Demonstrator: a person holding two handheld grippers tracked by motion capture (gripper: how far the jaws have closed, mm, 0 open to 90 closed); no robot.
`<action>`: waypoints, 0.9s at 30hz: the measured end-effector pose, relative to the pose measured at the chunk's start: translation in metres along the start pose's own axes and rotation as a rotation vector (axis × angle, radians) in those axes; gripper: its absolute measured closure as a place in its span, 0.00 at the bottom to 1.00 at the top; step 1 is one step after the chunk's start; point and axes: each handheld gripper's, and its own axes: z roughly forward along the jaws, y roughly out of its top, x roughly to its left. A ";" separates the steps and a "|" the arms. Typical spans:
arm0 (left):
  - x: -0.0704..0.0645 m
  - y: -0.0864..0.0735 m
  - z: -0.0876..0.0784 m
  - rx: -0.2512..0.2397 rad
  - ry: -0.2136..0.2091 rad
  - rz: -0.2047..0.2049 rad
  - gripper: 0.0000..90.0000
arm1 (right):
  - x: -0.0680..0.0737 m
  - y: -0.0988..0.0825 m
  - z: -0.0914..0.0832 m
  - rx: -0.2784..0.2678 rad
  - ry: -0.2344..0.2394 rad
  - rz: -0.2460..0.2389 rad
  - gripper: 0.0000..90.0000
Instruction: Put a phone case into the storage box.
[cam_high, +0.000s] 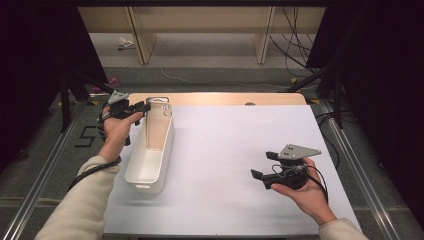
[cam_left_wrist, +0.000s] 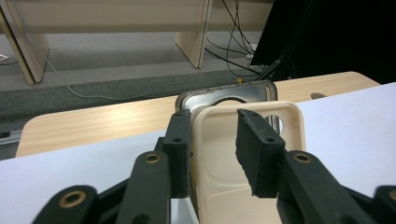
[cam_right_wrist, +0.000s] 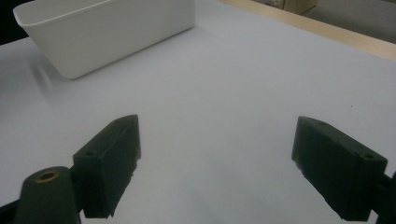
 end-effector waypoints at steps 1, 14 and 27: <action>-0.001 0.000 -0.001 -0.001 -0.001 0.001 0.70 | 0.000 0.000 0.000 0.000 0.000 0.000 0.18; -0.019 0.000 -0.029 0.022 -0.069 -0.023 0.38 | 0.000 0.000 0.000 0.001 -0.004 0.001 0.18; -0.038 -0.007 -0.060 0.026 -0.088 0.005 0.16 | 0.000 0.000 0.000 0.003 -0.004 0.002 0.18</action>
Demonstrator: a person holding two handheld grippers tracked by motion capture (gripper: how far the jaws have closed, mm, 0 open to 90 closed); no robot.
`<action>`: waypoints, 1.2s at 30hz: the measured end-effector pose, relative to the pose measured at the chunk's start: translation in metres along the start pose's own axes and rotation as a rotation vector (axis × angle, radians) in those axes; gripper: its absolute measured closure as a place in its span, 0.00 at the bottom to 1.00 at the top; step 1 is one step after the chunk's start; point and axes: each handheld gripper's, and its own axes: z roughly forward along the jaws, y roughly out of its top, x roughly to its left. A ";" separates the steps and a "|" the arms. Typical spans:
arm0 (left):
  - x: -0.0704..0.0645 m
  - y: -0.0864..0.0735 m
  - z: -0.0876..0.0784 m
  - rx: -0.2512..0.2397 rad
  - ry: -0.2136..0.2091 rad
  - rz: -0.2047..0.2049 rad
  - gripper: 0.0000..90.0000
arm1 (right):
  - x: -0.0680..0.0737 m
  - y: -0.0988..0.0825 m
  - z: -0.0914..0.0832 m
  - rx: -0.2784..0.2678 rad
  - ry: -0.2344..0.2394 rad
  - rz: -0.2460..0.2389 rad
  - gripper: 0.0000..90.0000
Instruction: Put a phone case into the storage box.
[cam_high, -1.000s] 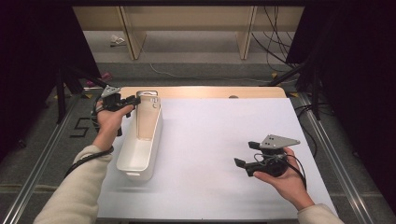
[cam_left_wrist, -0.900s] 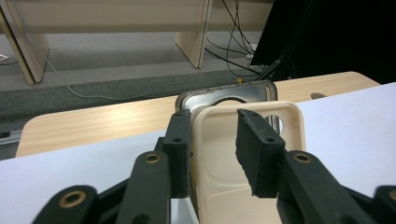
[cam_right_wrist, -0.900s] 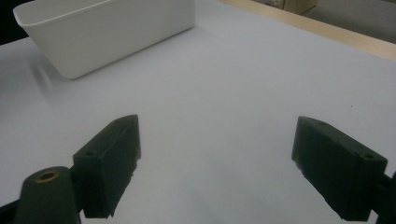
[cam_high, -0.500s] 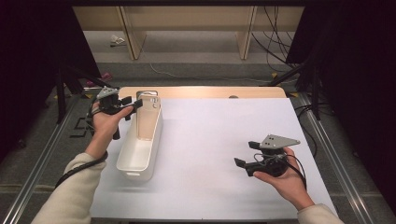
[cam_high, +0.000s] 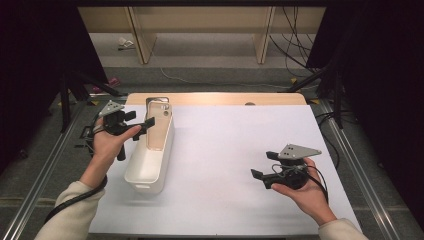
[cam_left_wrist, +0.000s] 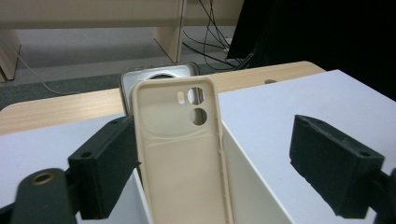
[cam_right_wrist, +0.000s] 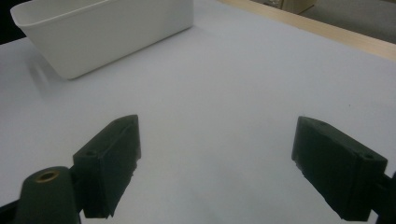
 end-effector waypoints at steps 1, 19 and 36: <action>-0.001 -0.001 -0.001 0.003 -0.002 -0.001 0.14 | 0.000 0.000 0.000 0.000 0.000 0.000 0.18; -0.016 -0.021 -0.016 0.037 -0.030 0.026 0.01 | 0.000 0.000 0.000 -0.001 0.000 -0.001 0.18; -0.033 -0.033 -0.034 0.007 -0.042 0.071 0.00 | 0.000 0.000 -0.001 -0.004 -0.001 -0.003 0.18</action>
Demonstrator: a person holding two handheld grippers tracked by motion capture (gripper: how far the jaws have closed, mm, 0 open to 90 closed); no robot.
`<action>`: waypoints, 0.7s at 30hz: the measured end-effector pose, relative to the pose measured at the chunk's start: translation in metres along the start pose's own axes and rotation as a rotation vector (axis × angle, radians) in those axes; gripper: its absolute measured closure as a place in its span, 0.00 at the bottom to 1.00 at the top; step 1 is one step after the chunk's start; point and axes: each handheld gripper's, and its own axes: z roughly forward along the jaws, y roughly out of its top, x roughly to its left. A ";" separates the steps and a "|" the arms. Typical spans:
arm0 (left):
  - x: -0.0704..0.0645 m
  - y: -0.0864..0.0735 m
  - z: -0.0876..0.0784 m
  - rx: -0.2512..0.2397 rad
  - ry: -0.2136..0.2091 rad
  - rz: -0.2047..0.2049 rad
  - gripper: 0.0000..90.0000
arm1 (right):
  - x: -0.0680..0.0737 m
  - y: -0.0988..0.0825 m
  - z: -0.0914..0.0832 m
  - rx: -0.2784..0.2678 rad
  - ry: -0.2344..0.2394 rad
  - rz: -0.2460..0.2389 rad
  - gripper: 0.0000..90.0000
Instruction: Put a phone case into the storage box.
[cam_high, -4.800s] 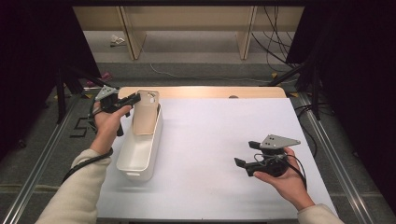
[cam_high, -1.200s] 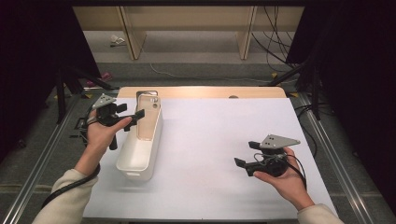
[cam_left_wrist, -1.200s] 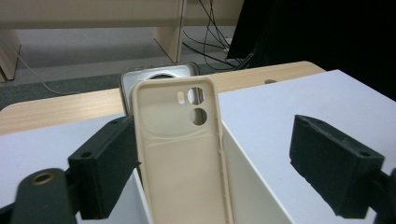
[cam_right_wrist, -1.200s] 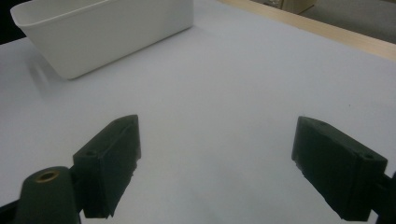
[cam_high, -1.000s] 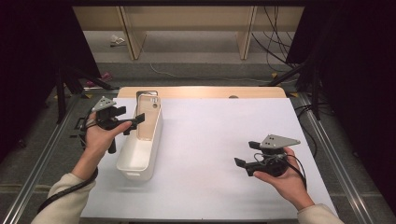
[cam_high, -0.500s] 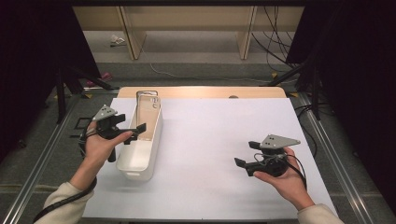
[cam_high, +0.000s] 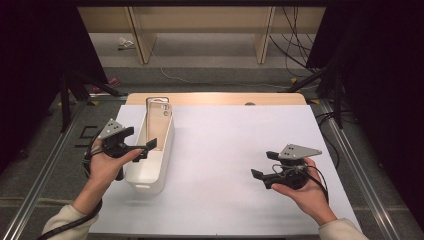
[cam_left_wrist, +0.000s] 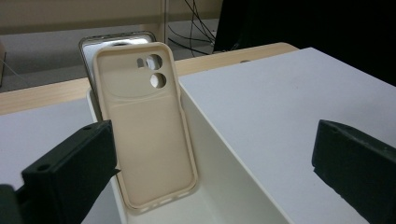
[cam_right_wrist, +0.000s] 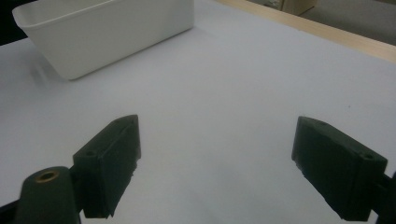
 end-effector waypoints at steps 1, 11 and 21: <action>-0.001 -0.001 -0.001 -0.001 -0.004 0.003 0.00 | 0.000 0.000 0.000 0.000 0.000 -0.001 0.18; -0.014 -0.008 -0.012 -0.008 -0.024 0.033 0.00 | 0.000 0.000 0.000 0.000 0.002 0.000 0.18; -0.022 -0.019 -0.018 -0.003 -0.034 0.064 0.00 | 0.000 0.000 0.000 0.001 0.005 -0.001 0.18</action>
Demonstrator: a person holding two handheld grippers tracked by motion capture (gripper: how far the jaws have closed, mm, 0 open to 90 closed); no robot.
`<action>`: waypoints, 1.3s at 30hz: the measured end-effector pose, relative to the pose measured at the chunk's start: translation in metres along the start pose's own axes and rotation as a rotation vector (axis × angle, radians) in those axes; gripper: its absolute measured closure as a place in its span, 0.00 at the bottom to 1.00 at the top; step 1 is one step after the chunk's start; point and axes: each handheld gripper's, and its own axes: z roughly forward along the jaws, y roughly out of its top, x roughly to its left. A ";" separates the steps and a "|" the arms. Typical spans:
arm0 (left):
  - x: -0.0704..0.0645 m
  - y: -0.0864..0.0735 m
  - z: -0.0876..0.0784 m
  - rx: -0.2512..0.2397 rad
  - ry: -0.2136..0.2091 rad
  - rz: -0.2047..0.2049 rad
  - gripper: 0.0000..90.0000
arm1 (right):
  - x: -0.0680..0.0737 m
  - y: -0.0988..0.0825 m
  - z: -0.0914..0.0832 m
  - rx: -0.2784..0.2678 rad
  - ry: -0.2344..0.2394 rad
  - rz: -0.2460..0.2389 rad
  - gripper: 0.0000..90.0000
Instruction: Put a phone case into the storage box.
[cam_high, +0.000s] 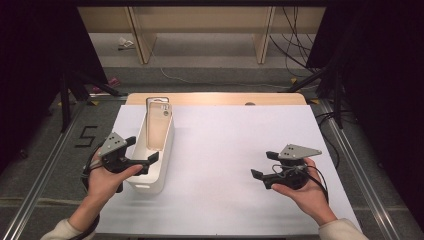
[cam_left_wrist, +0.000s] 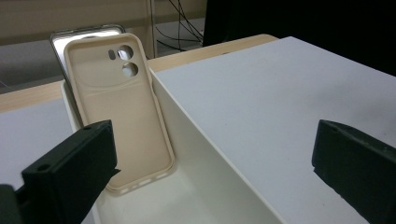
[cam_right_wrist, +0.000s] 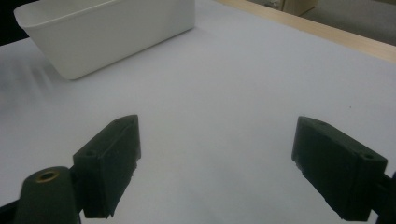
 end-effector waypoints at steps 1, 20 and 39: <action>-0.001 -0.001 -0.001 -0.001 -0.003 0.001 0.00 | 0.000 0.000 0.000 0.001 0.000 0.000 0.18; -0.007 -0.018 -0.009 0.000 -0.004 0.033 0.00 | 0.000 0.000 0.000 0.000 0.004 0.000 0.18; -0.010 -0.026 -0.008 0.021 -0.011 0.049 0.00 | 0.000 0.000 0.001 -0.002 0.000 0.004 0.18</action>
